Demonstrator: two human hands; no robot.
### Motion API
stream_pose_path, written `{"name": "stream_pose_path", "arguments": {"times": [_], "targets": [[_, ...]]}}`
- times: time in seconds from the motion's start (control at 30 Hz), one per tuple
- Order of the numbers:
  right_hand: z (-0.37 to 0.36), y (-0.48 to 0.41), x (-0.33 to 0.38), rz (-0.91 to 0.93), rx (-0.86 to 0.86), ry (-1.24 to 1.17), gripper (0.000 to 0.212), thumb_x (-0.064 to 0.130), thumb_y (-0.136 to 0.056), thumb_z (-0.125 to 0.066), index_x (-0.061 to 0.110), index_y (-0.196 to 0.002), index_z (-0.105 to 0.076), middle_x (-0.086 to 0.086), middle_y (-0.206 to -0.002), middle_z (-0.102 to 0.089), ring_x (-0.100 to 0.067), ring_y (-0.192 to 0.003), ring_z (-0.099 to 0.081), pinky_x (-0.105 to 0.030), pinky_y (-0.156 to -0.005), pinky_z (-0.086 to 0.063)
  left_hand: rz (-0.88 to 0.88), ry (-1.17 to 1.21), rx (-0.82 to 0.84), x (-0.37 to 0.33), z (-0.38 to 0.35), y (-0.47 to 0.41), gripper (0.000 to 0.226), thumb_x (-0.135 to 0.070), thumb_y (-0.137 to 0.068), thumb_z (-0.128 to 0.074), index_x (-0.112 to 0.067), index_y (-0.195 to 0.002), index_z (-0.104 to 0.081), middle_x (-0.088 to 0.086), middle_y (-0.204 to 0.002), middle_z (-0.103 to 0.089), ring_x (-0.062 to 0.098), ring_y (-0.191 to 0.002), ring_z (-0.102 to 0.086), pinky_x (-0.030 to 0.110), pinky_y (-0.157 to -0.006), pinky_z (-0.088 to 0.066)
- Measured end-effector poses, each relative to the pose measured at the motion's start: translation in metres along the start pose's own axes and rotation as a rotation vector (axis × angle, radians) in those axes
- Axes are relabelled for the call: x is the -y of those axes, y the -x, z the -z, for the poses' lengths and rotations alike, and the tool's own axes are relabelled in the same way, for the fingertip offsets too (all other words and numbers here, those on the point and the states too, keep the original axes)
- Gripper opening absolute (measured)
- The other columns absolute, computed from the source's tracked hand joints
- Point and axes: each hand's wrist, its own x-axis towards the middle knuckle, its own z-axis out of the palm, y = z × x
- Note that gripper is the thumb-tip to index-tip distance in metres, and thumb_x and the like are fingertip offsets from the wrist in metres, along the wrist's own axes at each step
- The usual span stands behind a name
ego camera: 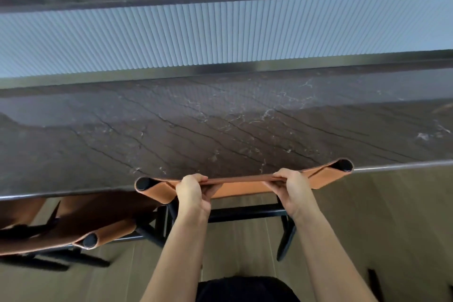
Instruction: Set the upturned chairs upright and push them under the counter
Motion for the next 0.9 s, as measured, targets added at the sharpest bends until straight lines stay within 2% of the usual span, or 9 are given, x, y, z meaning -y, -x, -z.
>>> {"name": "stream_pose_path", "arguments": {"times": [0.07,0.13,0.27,0.4,0.47,0.53,0.63,0.77,0.9], "targets": [[0.01,-0.013,-0.013,-0.052,-0.026,0.014,0.02,-0.017,-0.088,-0.046,0.001,-0.081,-0.052,-0.014,-0.073,-0.057,-0.026,-0.072,-0.061,-0.048,-0.088,-0.053,0.008,-0.014,-0.036,0.014,0.013,-0.013,0.014,0.014,-0.085,-0.043,0.002,-0.084,-0.05,0.019,-0.082,-0.055,0.034,-0.069,-0.06,0.038,-0.045,-0.058],[0.012,-0.023,-0.017,-0.061,0.001,0.033,0.018,-0.016,-0.087,-0.049,0.0,-0.08,-0.054,-0.015,-0.076,-0.059,-0.026,-0.075,-0.064,-0.047,-0.088,-0.054,-0.011,-0.002,-0.039,0.017,0.014,-0.023,0.013,0.013,-0.084,-0.044,0.002,-0.085,-0.051,0.017,-0.077,-0.057,0.031,-0.065,-0.062,0.033,-0.043,-0.056],[0.011,-0.032,-0.014,-0.052,0.055,0.071,0.017,-0.014,-0.085,-0.052,0.0,-0.077,-0.055,-0.013,-0.074,-0.057,-0.025,-0.075,-0.063,-0.04,-0.073,-0.058,-0.049,-0.016,-0.063,0.012,0.011,-0.029,0.016,0.011,-0.084,-0.044,0.0,-0.076,-0.051,0.013,-0.069,-0.055,0.028,-0.06,-0.062,0.031,-0.044,-0.055],[0.013,-0.032,-0.01,-0.099,0.114,0.084,0.013,-0.013,-0.086,-0.054,0.0,-0.086,-0.055,-0.016,-0.078,-0.062,-0.025,-0.074,-0.069,-0.044,-0.079,-0.059,-0.043,-0.043,-0.069,0.012,0.01,-0.026,0.01,0.009,-0.086,-0.046,0.001,-0.084,-0.051,0.017,-0.076,-0.058,0.032,-0.069,-0.065,0.032,-0.048,-0.058],[0.015,-0.029,-0.008,-0.121,0.141,0.082,0.014,-0.013,-0.086,-0.054,0.0,-0.089,-0.056,-0.017,-0.079,-0.063,-0.025,-0.074,-0.07,-0.042,-0.073,-0.06,-0.045,-0.05,-0.068,0.012,0.01,-0.023,0.01,0.008,-0.086,-0.045,0.001,-0.088,-0.051,0.017,-0.077,-0.059,0.032,-0.07,-0.065,0.032,-0.048,-0.058],[0.015,-0.028,-0.006,-0.132,0.13,0.081,0.014,-0.014,-0.086,-0.054,0.0,-0.088,-0.056,-0.017,-0.074,-0.064,-0.026,-0.073,-0.07,-0.042,-0.069,-0.06,-0.046,-0.033,-0.071,0.012,0.009,-0.022,0.011,0.009,-0.087,-0.044,0.002,-0.093,-0.05,0.019,-0.081,-0.059,0.033,-0.074,-0.064,0.031,-0.046,-0.058],[0.018,-0.024,-0.007,-0.165,0.103,0.101,0.015,-0.014,-0.086,-0.055,0.0,-0.091,-0.055,-0.019,-0.078,-0.065,-0.029,-0.077,-0.069,-0.043,-0.066,-0.06,-0.039,-0.036,-0.067,0.016,0.015,-0.021,0.016,0.01,-0.088,-0.044,0.004,-0.102,-0.05,0.019,-0.083,-0.059,0.033,-0.075,-0.064,0.032,-0.046,-0.058],[0.029,-0.019,-0.014,-0.212,0.088,0.138,0.012,-0.013,-0.086,-0.056,-0.001,-0.089,-0.056,-0.021,-0.081,-0.066,-0.029,-0.077,-0.07,-0.041,-0.063,-0.059,-0.012,-0.03,-0.098,0.027,0.024,-0.021,0.012,0.011,-0.087,-0.044,0.001,-0.09,-0.051,0.016,-0.081,-0.056,0.029,-0.073,-0.061,0.039,-0.052,-0.059],[0.042,-0.016,-0.026,-0.252,0.018,0.15,0.019,-0.013,-0.086,-0.057,-0.001,-0.1,-0.055,-0.025,-0.094,-0.065,-0.032,-0.086,-0.069,-0.04,-0.06,-0.058,0.02,-0.059,-0.139,0.039,0.039,-0.02,0.012,0.009,-0.086,-0.046,0.0,-0.089,-0.052,0.016,-0.08,-0.056,0.029,-0.074,-0.061,0.039,-0.06,-0.056]]}}
